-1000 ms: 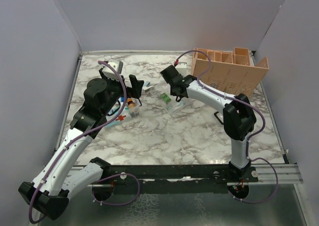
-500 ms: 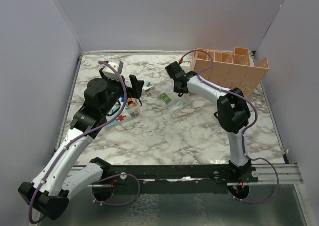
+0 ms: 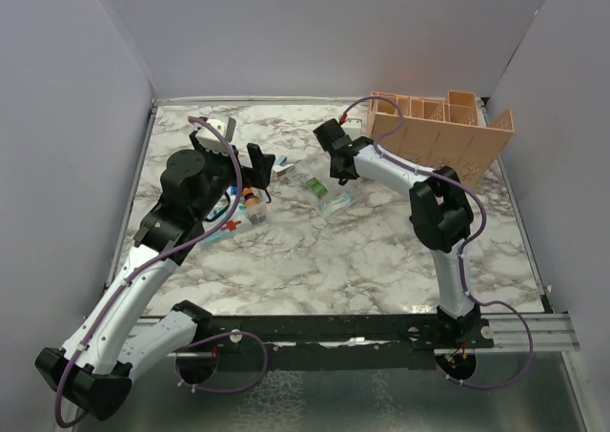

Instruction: Organize the medicine kit

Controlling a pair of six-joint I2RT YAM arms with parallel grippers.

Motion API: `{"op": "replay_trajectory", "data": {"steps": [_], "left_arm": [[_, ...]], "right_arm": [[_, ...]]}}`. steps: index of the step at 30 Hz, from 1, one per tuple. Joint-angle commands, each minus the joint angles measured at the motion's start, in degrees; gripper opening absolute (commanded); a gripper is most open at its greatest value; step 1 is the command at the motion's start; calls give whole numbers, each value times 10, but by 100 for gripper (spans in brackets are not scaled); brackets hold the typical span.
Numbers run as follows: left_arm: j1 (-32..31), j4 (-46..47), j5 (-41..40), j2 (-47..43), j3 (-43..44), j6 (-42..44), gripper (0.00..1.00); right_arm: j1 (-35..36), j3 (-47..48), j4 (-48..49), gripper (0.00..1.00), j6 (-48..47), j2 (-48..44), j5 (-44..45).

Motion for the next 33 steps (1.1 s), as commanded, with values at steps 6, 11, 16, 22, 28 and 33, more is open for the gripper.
{"op": "replay_trajectory", "data": {"steps": [6,11,16,22,28,33], "left_arm": [[-2,5,-6,-8,3,-2,99],[-2,3,-7,-8,2,-3,99],[-2,3,-8,-7,2,-2,99],[-2,2,-8,-6,1,-1,99],[-2,1,-8,-7,2,-1,99],[-2,3,-6,-5,3,-1,99]], "right_arm": [[-9,14,-8,26,6,14,-2],[-14,19,-12,27,8,15,-2],[-16,17,-4,30,-5,17,-37],[-17,2,12,32,-18,8,-73],[-17,12,-7,40,-20,3,-68],[-17,16,-9,41,-33,-14,-72]]}}
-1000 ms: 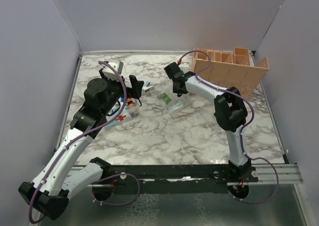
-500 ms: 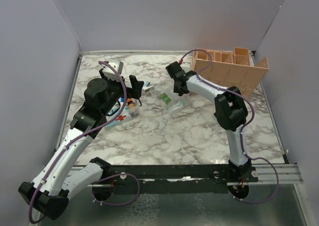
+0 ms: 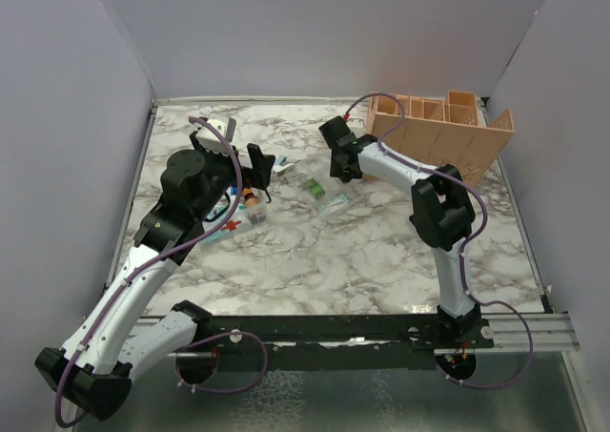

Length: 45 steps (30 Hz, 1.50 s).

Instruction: Organize the medicine kit

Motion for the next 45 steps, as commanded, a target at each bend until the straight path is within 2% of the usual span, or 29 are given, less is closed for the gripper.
{"op": "replay_trajectory", "data": {"steps": [1,6,13,18,31,38,45], "left_arm": [[-2,7,-6,-5,4,-1,99],[-2,6,-8,-3,6,3,99],[-2,4,-9,-1,0,-1,99],[-2,6,-9,5,2,-3,99],[-2,20,1,11,3,-13,99],[-2,17,-2,7,1,-11,99],[-2,16,-3,6,0,-10,99]], "right_arm": [[-1,16,-10,41,-20,-24,-27],[-1,6,3,41,-64,-50,-65],[1,-39,63,41,-175,-80,-192],[11,-36,68,41,-218,-69,-242],[14,7,51,40,-246,1,-220],[14,21,42,31,-244,15,-194],[14,21,43,30,-248,11,-185]]}}
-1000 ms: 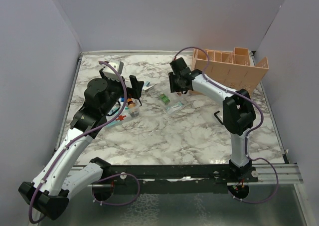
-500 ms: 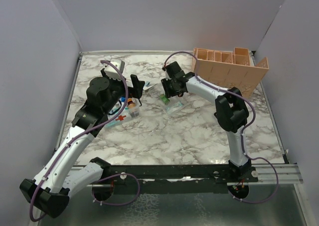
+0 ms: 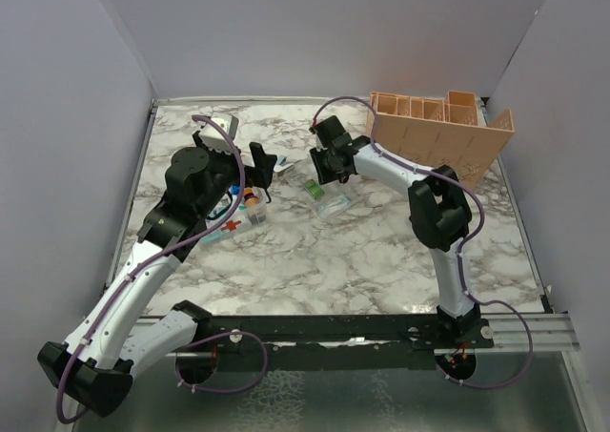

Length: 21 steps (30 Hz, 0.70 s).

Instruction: Organize the medicine kit

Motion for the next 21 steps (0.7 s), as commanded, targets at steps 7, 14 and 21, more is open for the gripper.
{"op": "replay_trajectory", "data": {"steps": [7,14,21], "left_arm": [[-2,12,-2,-9,0,-1,99],[-2,12,-2,-8,-5,-1,99],[-3,11,-3,-9,-7,0,99]], "right_arm": [[1,14,-10,32,-36,21,9],[1,13,-17,37,-54,30,-21],[1,15,-19,45,-60,39,-51]]}}
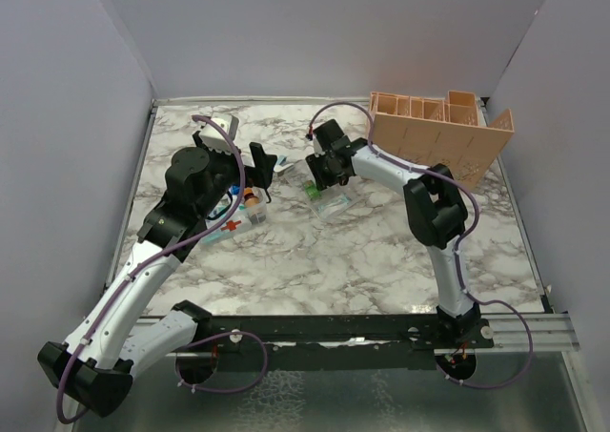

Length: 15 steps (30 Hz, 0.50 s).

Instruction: Organize the medicine kit

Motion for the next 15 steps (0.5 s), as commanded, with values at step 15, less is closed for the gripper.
{"op": "replay_trajectory", "data": {"steps": [15], "left_arm": [[-2,0,-19,-5,0,0,99]], "right_arm": [[1,29,-21,14,-31,45,3]]}}
